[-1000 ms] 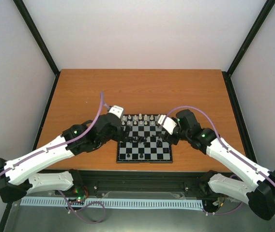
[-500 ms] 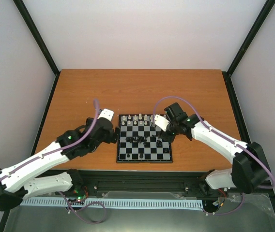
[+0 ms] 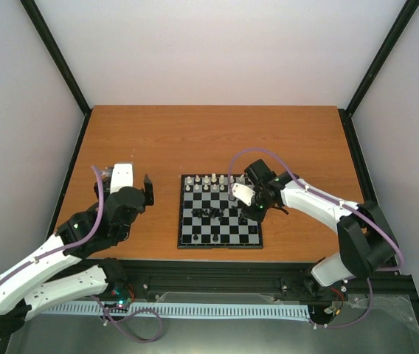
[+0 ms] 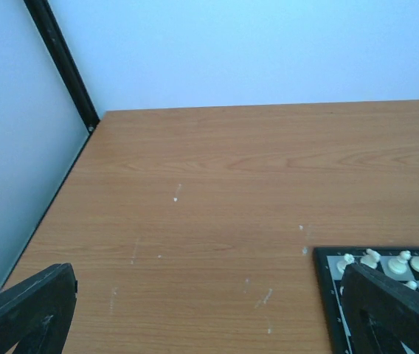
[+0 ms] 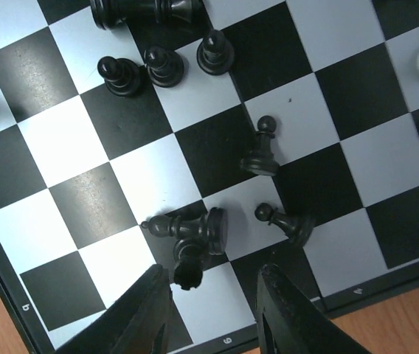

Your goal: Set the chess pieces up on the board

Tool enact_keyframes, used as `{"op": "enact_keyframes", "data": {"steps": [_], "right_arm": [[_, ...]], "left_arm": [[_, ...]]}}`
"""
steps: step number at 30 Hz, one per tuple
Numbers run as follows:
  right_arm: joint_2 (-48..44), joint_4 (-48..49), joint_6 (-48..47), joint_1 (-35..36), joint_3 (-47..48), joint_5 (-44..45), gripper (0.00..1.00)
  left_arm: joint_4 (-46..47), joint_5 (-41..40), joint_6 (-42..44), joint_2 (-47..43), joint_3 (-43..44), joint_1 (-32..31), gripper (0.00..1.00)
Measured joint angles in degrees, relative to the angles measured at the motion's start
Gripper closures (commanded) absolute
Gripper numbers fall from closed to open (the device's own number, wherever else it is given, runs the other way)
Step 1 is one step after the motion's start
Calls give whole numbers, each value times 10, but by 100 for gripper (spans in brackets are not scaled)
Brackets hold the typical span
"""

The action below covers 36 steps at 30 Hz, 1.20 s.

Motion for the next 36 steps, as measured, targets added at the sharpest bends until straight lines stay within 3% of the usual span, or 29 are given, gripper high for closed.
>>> {"op": "enact_keyframes", "data": {"steps": [7,17,21,24,29,33,36], "right_arm": [[15,-1,2,0,0,-19,67],[31,-1,4,0,0,-27,82],[32,0,7,0,0,-28,76],[32,1,10,0,-1,-27,74],[35,2,10,0,-1,-25,82],[37,3,11,0,-3,-25,84],[37,3,11,0,-6,-25,82]], "left_arm": [[-5,-9,28,26,11,0,0],[-8,7,39,43,11,0,0],[-9,27,40,43,11,2,3],[-9,67,41,52,11,13,8],[-6,180,44,95,21,80,14],[-1,285,46,140,26,151,13],[-2,331,49,165,30,181,1]]}}
